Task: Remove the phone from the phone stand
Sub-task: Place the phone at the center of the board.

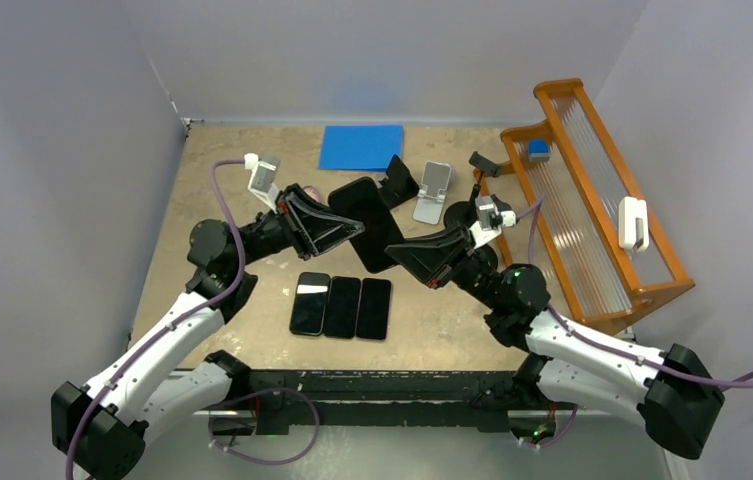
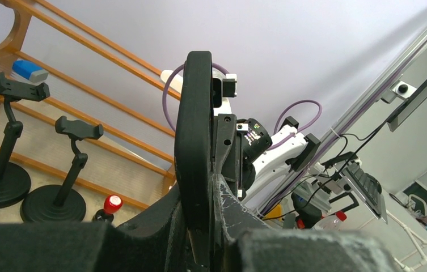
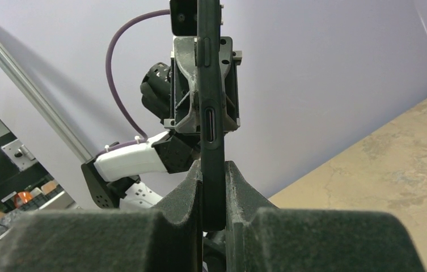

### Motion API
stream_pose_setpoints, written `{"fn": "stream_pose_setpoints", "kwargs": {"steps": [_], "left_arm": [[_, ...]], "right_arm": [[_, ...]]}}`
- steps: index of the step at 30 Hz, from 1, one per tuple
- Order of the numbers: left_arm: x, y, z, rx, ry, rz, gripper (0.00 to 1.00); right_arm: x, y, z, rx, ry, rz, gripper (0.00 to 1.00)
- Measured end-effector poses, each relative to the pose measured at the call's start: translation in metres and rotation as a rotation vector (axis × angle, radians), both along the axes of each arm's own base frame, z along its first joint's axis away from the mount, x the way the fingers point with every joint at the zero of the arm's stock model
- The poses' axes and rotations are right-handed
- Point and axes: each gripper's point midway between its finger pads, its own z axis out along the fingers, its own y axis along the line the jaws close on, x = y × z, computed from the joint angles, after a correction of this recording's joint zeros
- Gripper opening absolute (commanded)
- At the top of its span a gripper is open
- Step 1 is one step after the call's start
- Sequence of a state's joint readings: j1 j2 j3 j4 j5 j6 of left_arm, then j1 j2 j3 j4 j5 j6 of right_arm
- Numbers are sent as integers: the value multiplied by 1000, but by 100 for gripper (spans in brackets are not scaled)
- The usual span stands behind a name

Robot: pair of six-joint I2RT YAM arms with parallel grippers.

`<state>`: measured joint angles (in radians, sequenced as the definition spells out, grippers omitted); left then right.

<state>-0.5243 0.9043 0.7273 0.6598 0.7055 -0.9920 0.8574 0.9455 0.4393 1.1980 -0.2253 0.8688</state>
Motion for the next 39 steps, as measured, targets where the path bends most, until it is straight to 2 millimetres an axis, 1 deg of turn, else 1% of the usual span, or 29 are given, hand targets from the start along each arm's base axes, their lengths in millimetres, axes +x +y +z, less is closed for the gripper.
{"fn": "stream_pose_setpoints", "kwargs": {"steps": [3,4,6,10,16,18,21,23,26,29,33,35,39], "left_arm": [[1,0,-2,6,6,5,0],[2,0,-2,7,6,9,0],[3,-1,-6,21,18,8,0],[4,-2,-12,38,41,8,0],[5,-3,-16,53,47,11,0],[4,-2,-18,62,53,7,0],[-3,-1,-20,77,45,-10,0],[-10,0,-21,90,29,-29,0],[-23,2,-22,114,-9,-75,0],[-39,2,-26,142,-47,-146,0],[-55,2,-35,183,-72,-245,0],[-60,2,-40,200,-73,-290,0],[-65,2,-46,220,-74,-330,0]], "right_arm": [[1,0,-1,-13,0,-4,36],[1,1,-1,-16,1,-6,41],[0,2,2,-23,-7,-5,49],[-2,2,10,-30,-27,-3,60],[-5,2,13,-77,-48,-9,72],[-4,1,14,-114,-57,-25,74],[-5,-3,21,-170,-85,-54,75],[-7,-8,27,-201,-108,-71,75],[-13,-15,30,-257,-147,-85,73],[-20,-16,25,-325,-187,-67,72],[-31,-11,13,-387,-215,8,69],[-35,-7,7,-407,-215,45,68],[-39,0,-5,-437,-196,105,63]]}}
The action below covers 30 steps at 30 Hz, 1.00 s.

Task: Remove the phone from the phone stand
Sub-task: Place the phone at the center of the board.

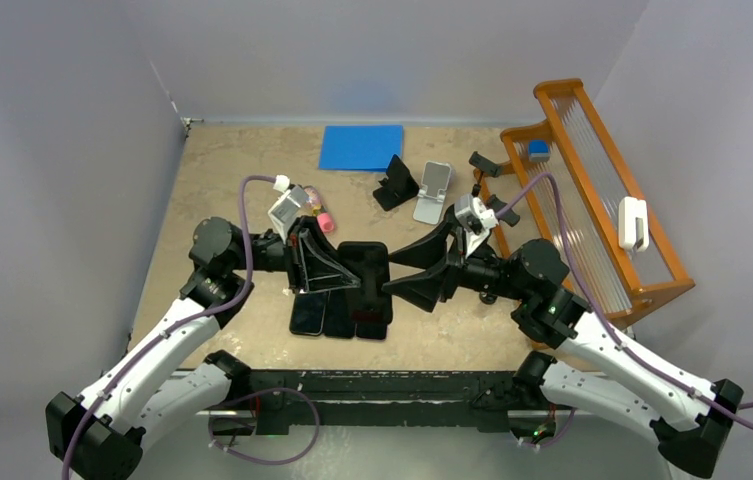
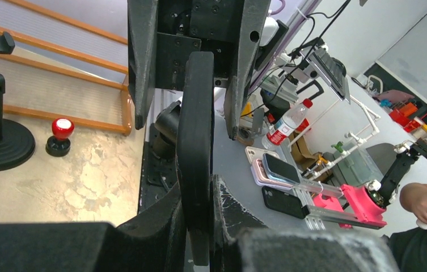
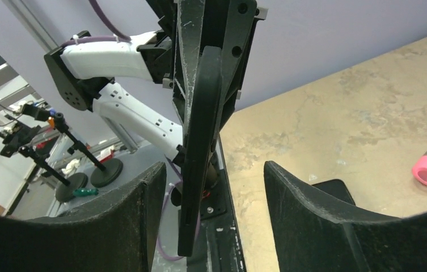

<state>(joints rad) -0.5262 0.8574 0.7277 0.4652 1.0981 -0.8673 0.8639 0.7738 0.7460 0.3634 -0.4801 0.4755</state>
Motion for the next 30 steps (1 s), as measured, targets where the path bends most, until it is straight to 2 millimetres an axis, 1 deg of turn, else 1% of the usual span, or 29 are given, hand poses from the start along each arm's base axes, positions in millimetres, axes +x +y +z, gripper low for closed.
{"fn": "stream_pose_setpoints", "kwargs": {"steps": [4,8,14,21,24,26,30], "left_arm": [[-1,0,-1,7,-8,-6,0],[0,0,0,8,-13,-5,0],[3,-1,-1,13,-14,4,0],[8,-3,-4,19,-4,19,0],[10,-4,-6,24,6,25,0],[10,-4,-7,26,10,27,0],[12,-4,-8,28,11,32,0]], "right_arm": [[-5,3,-1,0,11,39,58],[-6,8,-2,3,33,66,55],[-4,14,-5,11,67,80,50],[0,19,-11,9,103,83,38],[0,20,-11,15,111,84,35],[0,20,-10,20,110,85,30],[0,20,-9,29,110,85,16]]}}
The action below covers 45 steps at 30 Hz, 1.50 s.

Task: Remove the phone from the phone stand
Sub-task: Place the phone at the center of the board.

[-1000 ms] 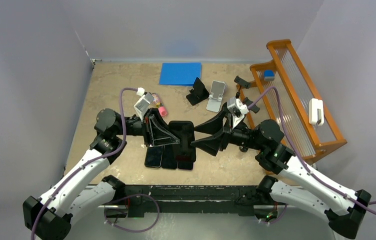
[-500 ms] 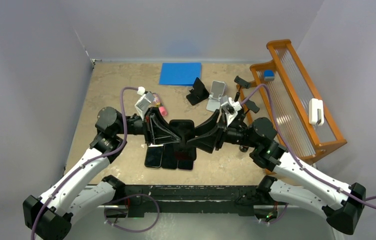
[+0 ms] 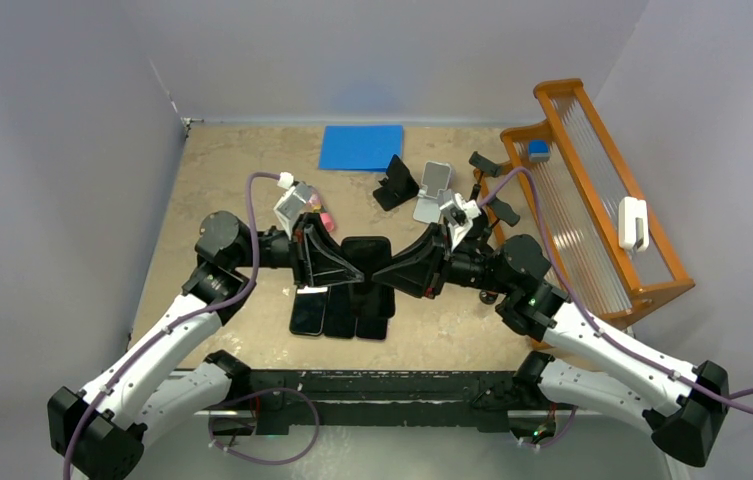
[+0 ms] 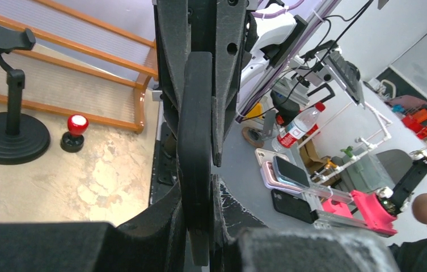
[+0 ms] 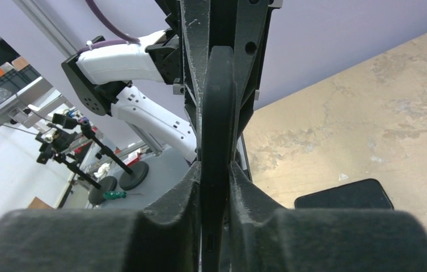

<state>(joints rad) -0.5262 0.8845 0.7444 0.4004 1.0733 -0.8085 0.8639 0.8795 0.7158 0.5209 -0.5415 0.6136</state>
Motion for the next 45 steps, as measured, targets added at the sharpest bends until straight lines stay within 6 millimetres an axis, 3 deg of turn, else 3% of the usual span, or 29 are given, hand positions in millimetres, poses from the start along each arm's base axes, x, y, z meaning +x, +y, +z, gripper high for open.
{"fn": "stream_pose_setpoints", "kwargs": {"steps": [3,5,9,11,14,22,28,37,45], "left_arm": [[1,0,0,-1,-5,4,0],[2,0,1,-1,-7,8,0],[5,-1,0,5,-14,30,46],[11,-1,0,9,-24,62,58],[25,2,1,21,-34,177,66],[70,39,-1,75,-96,606,68],[103,70,-7,161,-145,857,68],[130,85,-27,272,-162,985,67],[134,86,-74,355,-112,990,66]], "right_arm": [[2,0,-2,-3,10,-8,2],[3,1,-3,-3,15,-14,0],[6,0,-3,-5,20,-30,0],[6,0,-7,-18,27,-30,0],[7,-2,-14,-49,42,-48,0],[27,-20,-31,-123,88,-227,0],[60,-35,-70,-256,183,-441,0],[89,-45,-134,-464,289,-593,0],[108,-66,-184,-539,424,-663,0]]}}
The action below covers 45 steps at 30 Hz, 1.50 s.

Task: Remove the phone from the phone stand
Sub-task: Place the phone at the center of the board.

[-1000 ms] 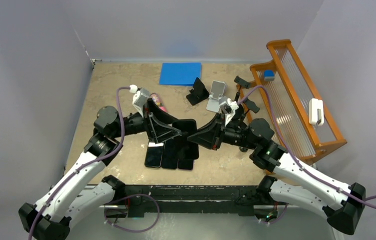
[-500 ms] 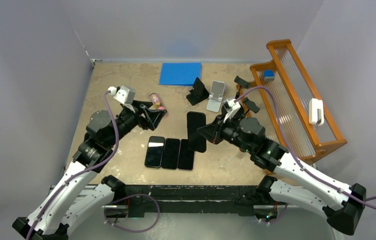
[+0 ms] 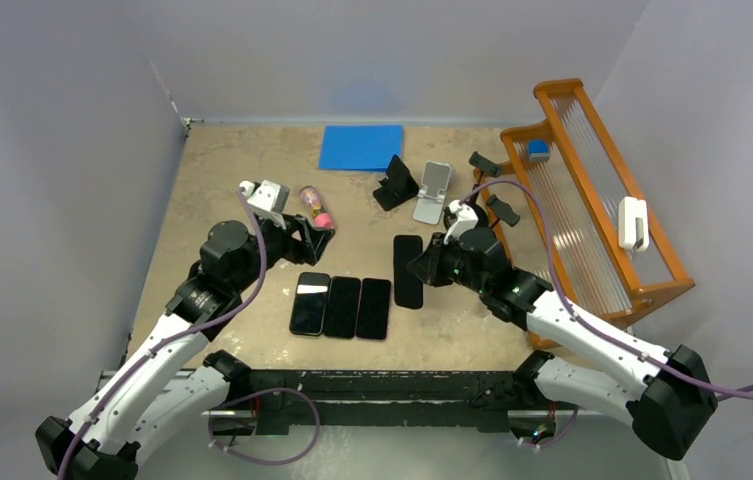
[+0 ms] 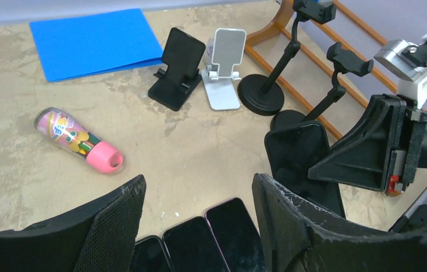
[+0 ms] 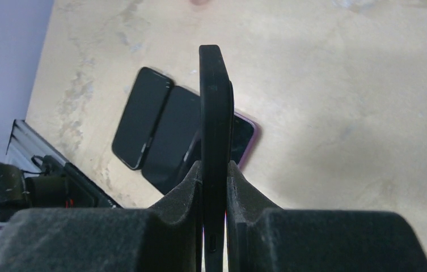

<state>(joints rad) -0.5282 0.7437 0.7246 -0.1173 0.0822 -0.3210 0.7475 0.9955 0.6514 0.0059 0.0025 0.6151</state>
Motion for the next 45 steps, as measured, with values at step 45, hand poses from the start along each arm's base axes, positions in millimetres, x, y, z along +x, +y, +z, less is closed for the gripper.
{"fn": "stream_pose_setpoints", "kwargs": {"steps": [45], "left_arm": [[-10,-3,-6,1,12,-43,65]], "right_arm": [[-3,-27,-97,61,385,-47,0]]}}
